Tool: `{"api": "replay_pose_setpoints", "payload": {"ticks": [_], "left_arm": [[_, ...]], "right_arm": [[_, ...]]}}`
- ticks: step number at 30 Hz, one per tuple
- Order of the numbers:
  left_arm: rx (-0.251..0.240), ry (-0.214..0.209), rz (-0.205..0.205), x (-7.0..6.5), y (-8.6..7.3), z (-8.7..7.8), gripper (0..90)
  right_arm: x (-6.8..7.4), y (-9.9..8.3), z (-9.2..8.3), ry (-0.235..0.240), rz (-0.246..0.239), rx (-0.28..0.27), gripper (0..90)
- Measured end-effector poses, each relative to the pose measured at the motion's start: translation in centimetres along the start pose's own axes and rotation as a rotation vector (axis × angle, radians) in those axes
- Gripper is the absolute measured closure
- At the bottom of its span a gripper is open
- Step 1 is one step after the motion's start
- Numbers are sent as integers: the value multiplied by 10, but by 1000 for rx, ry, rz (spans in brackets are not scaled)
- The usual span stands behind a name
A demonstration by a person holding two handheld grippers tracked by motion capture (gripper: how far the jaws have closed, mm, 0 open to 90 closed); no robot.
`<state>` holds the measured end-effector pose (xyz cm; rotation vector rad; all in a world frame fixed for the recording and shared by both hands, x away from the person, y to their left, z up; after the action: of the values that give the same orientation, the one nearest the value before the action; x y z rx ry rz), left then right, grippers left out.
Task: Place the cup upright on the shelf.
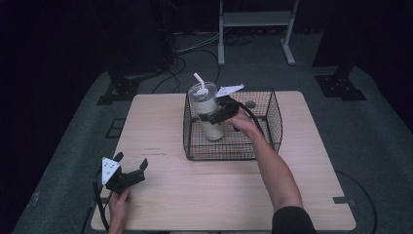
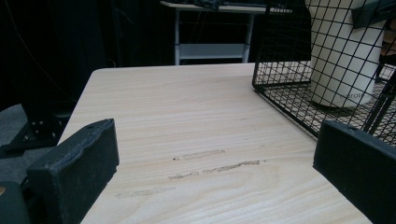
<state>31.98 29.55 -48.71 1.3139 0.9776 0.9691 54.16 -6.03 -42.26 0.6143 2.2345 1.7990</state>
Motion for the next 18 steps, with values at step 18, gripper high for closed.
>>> {"api": "replay_pose_setpoints", "payload": {"ticks": [18], "left_arm": [[0, 3, 6, -2, 0, 0, 0]], "right_arm": [[-1, -10, -19, 11, -51, -8, 73]]}}
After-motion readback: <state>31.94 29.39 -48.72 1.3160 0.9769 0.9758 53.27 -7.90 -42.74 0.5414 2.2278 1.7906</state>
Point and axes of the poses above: each handheld gripper's, and its own axes: z roughly forward along the jaws, y roughly out of its top, x roughly to its left, the point moved 2 cm from there along z, roughly forward along the jaws, and after that the axes turned 12 degrees about -x, right-handed, at the moved point
